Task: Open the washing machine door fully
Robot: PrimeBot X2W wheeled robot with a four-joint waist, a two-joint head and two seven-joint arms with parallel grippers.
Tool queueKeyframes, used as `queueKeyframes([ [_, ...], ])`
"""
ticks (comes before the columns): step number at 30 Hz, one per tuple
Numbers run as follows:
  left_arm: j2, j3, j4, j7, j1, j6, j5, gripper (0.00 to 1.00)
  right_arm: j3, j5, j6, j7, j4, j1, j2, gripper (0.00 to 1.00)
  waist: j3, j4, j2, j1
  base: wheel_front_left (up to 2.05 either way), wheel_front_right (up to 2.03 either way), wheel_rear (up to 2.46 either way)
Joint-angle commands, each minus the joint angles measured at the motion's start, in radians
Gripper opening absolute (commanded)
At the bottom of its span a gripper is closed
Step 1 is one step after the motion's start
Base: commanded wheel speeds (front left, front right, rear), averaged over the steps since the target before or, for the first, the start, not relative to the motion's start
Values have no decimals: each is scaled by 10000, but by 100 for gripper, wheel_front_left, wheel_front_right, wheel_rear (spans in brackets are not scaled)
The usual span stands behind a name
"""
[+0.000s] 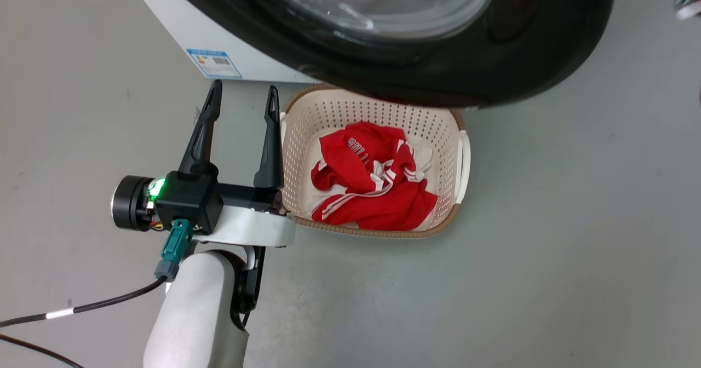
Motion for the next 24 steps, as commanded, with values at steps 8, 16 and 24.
queueKeyframes([
  [8, -4, 132, 390, -27, 711, -243, 27, 100, -19, 520, 0, 1103, -1009, 2058, 838, 0, -1404, -191, 0, 0, 0, 0, 0],
  [16, -6, 180, 620, -25, 1300, -423, 37, 100, 192, 952, 0, 1624, -1800, 3651, 1424, 0, -2319, -219, 0, 0, 0, 0, 0],
  [24, -4, 155, 766, -27, 1766, -519, -48, 100, 1100, 1458, 0, 1371, -2380, 4964, 1682, 0, -2897, -206, 0, 0, 0, 0, 0],
])
